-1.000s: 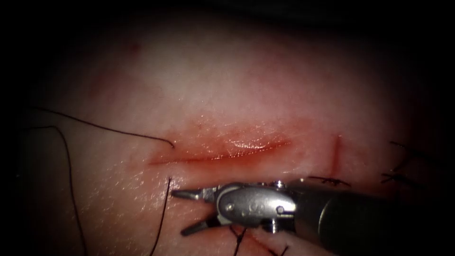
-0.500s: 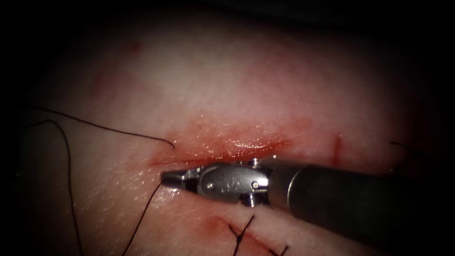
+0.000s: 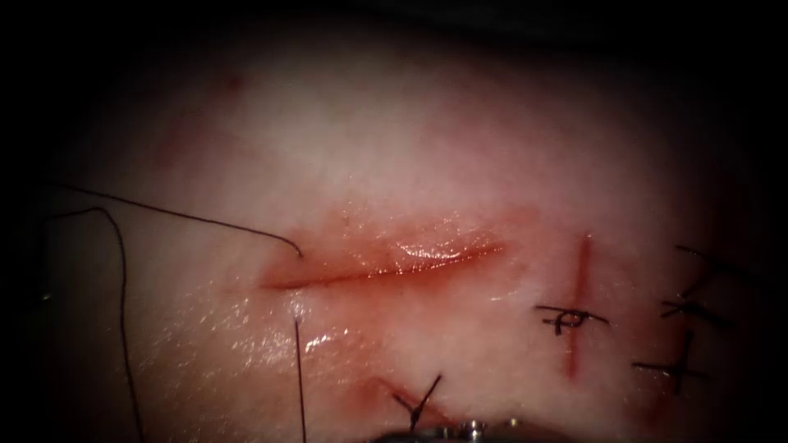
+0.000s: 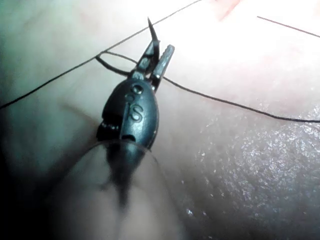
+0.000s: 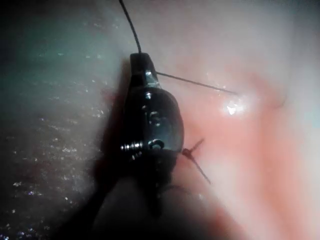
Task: Wound Closure
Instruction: Using the right jaws, pull the suture through the skin until a short tail remains.
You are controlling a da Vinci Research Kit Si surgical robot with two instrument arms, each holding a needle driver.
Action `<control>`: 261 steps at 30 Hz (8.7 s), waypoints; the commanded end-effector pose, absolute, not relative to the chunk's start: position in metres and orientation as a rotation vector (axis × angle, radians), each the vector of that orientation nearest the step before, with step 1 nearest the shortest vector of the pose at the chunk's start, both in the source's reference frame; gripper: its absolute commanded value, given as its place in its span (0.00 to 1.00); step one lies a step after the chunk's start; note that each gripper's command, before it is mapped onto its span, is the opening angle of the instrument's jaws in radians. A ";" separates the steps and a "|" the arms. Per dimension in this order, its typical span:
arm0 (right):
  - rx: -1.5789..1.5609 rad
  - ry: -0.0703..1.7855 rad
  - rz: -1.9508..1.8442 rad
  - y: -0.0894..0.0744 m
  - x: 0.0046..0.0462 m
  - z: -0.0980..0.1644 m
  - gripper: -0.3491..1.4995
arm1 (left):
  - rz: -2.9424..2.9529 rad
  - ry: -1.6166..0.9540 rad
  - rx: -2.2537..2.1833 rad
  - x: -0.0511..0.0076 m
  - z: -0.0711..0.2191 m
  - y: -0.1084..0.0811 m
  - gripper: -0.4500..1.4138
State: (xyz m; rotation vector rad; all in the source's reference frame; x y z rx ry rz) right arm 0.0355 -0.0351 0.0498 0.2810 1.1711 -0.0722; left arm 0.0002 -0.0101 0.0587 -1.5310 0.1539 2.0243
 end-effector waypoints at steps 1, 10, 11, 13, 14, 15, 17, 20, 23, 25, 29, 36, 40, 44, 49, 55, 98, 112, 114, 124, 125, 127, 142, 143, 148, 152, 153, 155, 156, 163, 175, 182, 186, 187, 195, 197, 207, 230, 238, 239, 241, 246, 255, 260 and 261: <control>0.304 1.180 -0.083 -0.038 0.0365 0.049 0.00 | 2.029 0.159 -1.535 -0.0003 0.059 -0.010 0.00; 0.365 1.240 -0.066 -0.037 0.0371 0.046 0.77 | 2.030 0.170 -1.531 -0.0005 0.059 -0.011 0.00; 0.352 1.272 -0.077 -0.035 0.0370 0.046 0.85 | 2.030 0.170 -1.531 -0.0004 0.059 -0.010 0.00; 0.323 1.313 -0.082 -0.033 0.0368 0.046 0.94 | 2.030 0.168 -1.531 -0.0004 0.059 -0.010 0.00; 0.308 1.347 -0.074 -0.032 0.0365 0.046 0.96 | 2.030 0.168 -1.531 -0.0003 0.059 -0.010 0.00; 0.286 1.359 -0.068 -0.030 0.0363 0.047 0.97 | 2.030 0.167 -1.531 -0.0003 0.059 -0.010 0.00; 0.252 1.371 -0.062 -0.028 0.0358 0.047 0.98 | 2.031 0.167 -1.531 -0.0003 0.060 -0.010 0.00; 0.216 1.369 -0.054 -0.024 0.0351 0.049 0.98 | 2.031 0.169 -1.531 -0.0003 0.060 -0.010 0.00; 0.186 1.361 -0.066 -0.022 0.0350 0.052 0.99 | 2.031 0.170 -1.531 -0.0003 0.060 -0.010 0.00; 0.182 1.352 -0.072 -0.021 0.0352 0.053 0.99 | 2.031 0.170 -1.532 -0.0003 0.060 -0.010 0.00; 0.160 1.339 -0.069 -0.020 0.0359 0.057 0.98 | 2.031 0.171 -1.532 -0.0003 0.060 -0.010 0.00; 0.138 1.306 -0.071 -0.018 0.0376 0.062 0.97 | 2.032 0.176 -1.535 -0.0002 0.060 -0.011 0.00; 0.128 1.297 -0.071 -0.018 0.0389 0.063 0.96 | 2.032 0.177 -1.535 -0.0001 0.060 -0.011 0.00; 0.128 1.288 -0.082 -0.019 0.0395 0.063 0.90 | 2.033 0.179 -1.535 -0.0001 0.060 -0.011 0.00; 0.118 1.236 -0.032 -0.020 0.0391 0.063 0.00 | 2.033 0.183 -1.536 0.0000 0.060 -0.011 0.00; 0.106 1.183 0.011 -0.021 0.0381 0.062 0.00 | 2.029 0.178 -1.536 0.0001 0.060 -0.011 0.00; 0.129 1.307 -0.194 -0.021 0.0352 0.058 0.95 | 2.022 0.171 -1.539 0.0004 0.061 -0.012 0.00; 0.092 1.273 -0.175 -0.020 0.0392 0.063 0.92 | 2.025 0.171 -1.539 0.0004 0.061 -0.012 0.00; 0.091 1.273 -0.174 -0.020 0.0396 0.063 0.92 | 2.025 0.171 -1.539 0.0004 0.062 -0.012 0.00; 0.097 1.176 -0.154 -0.021 0.0380 0.062 0.00 | 2.028 0.169 -1.536 0.0004 0.061 -0.012 0.00; 0.105 1.176 -0.152 -0.021 0.0380 0.062 0.00 | 2.028 0.169 -1.536 0.0004 0.061 -0.012 0.00; 0.113 1.174 -0.169 -0.022 0.0381 0.061 0.00 | 2.027 0.169 -1.538 0.0003 0.061 -0.012 0.00; 0.238 1.251 -0.377 -0.036 0.0336 0.047 0.00 | 2.031 0.169 -1.537 0.0004 0.062 -0.012 0.00; 0.257 1.256 -0.393 -0.037 0.0335 0.046 0.00 | 2.030 0.169 -1.537 0.0003 0.062 -0.012 0.00; 0.329 1.272 -0.418 -0.040 0.0338 0.043 0.18 | 2.026 0.166 -1.539 0.0004 0.062 -0.012 0.00; 0.341 1.270 -0.376 -0.036 0.0343 0.044 0.85 | 2.026 0.167 -1.540 0.0005 0.062 -0.012 0.00; 0.343 1.275 -0.368 -0.035 0.0344 0.044 0.90 | 2.022 0.163 -1.540 0.0006 0.062 -0.012 0.00; 0.325 1.305 -0.356 -0.033 0.0346 0.045 0.96 | 2.022 0.163 -1.541 0.0007 0.062 -0.012 0.00; 0.309 1.322 -0.354 -0.032 0.0347 0.046 0.99 | 2.022 0.163 -1.541 0.0007 0.062 -0.012 0.00; 0.219 1.351 -0.298 -0.024 0.0343 0.051 0.99 | 2.022 0.164 -1.541 0.0007 0.062 -0.012 0.00; 0.164 1.302 -0.256 -0.019 0.0363 0.061 0.98 | 2.025 0.163 -1.540 0.0008 0.062 -0.012 0.00; 0.131 1.282 -0.253 -0.018 0.0387 0.064 0.95 | 2.024 0.160 -1.537 0.0008 0.062 -0.013 0.00; 0.153 1.274 -0.219 -0.018 0.0391 0.064 0.81 | 2.024 0.160 -1.537 0.0008 0.062 -0.013 0.00; 0.163 1.274 -0.210 -0.018 0.0391 0.064 0.75 | 2.024 0.160 -1.537 0.0008 0.062 -0.013 0.00; 0.214 1.268 -0.157 -0.019 0.0390 0.064 0.00 | 2.024 0.160 -1.537 0.0008 0.062 -0.013 0.00; 0.220 1.259 -0.165 -0.019 0.0389 0.063 0.00 | 2.024 0.159 -1.538 0.0008 0.062 -0.012 0.00; 0.276 1.274 -0.321 -0.023 0.0357 0.059 0.00 | 2.024 0.158 -1.539 0.0010 0.062 -0.012 0.00; 0.370 1.388 -0.443 -0.035 0.0325 0.043 0.79 | 2.025 0.155 -1.536 0.0009 0.062 -0.013 0.00; 0.253 1.377 -0.351 -0.027 0.0335 0.050 0.99 | 2.027 0.151 -1.532 0.0010 0.062 -0.013 0.00; 0.248 1.369 -0.333 -0.025 0.0337 0.051 0.99 | 2.027 0.151 -1.532 0.0010 0.062 -0.013 0.00; 0.227 1.360 -0.323 -0.024 0.0340 0.053 0.99 | 2.022 0.147 -1.531 0.0010 0.062 -0.013 0.00; 0.181 1.324 -0.284 -0.020 0.0353 0.058 0.99 | 2.022 0.149 -1.532 0.0010 0.062 -0.013 0.00; 0.150 1.301 -0.248 -0.018 0.0382 0.062 0.95 | 2.020 0.145 -1.529 0.0010 0.062 -0.013 0.00; 0.159 1.299 -0.239 -0.018 0.0395 0.063 0.94 | 2.023 0.144 -1.527 0.0010 0.062 -0.013 0.00; 0.158 1.298 -0.239 -0.018 0.0397 0.063 0.94 | 2.023 0.145 -1.527 0.0010 0.062 -0.013 0.00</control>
